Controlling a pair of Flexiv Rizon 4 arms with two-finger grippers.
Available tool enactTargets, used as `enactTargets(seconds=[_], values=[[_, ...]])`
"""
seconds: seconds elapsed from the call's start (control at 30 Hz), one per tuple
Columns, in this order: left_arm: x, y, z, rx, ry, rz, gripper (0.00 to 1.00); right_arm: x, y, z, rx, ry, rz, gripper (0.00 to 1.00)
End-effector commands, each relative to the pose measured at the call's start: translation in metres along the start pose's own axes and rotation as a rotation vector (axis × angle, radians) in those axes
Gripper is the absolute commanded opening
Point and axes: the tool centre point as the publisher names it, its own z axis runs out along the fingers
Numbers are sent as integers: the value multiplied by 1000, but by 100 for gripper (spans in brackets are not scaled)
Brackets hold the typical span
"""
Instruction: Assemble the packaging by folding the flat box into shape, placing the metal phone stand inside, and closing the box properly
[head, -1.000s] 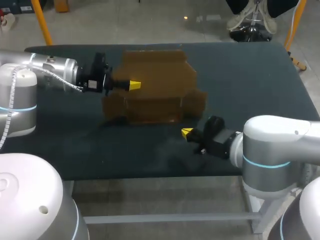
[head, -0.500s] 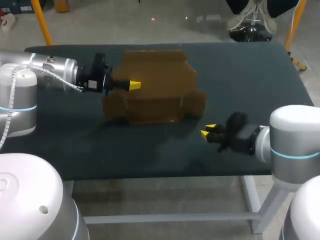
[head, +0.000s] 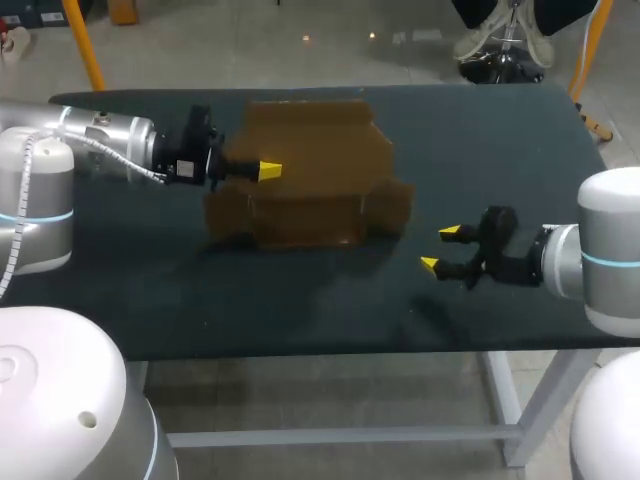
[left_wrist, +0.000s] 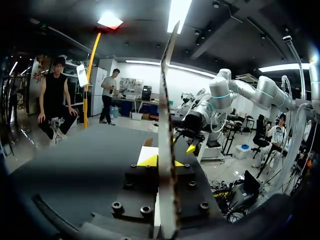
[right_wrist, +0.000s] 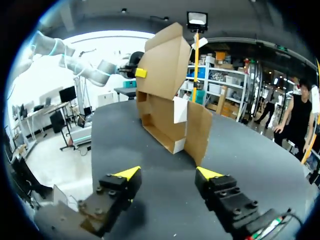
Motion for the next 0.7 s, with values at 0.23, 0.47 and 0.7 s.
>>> enactTargets(seconds=[0.23, 0.47, 0.7], values=[[-1, 3, 0, 1, 3, 0, 0, -32, 0, 27, 2, 129, -53, 79], [-1, 3, 0, 1, 3, 0, 0, -47, 8, 54, -3, 168, -71, 76], [-1, 3, 0, 1, 3, 0, 0, -57, 13, 78, -10, 205, -85, 74]])
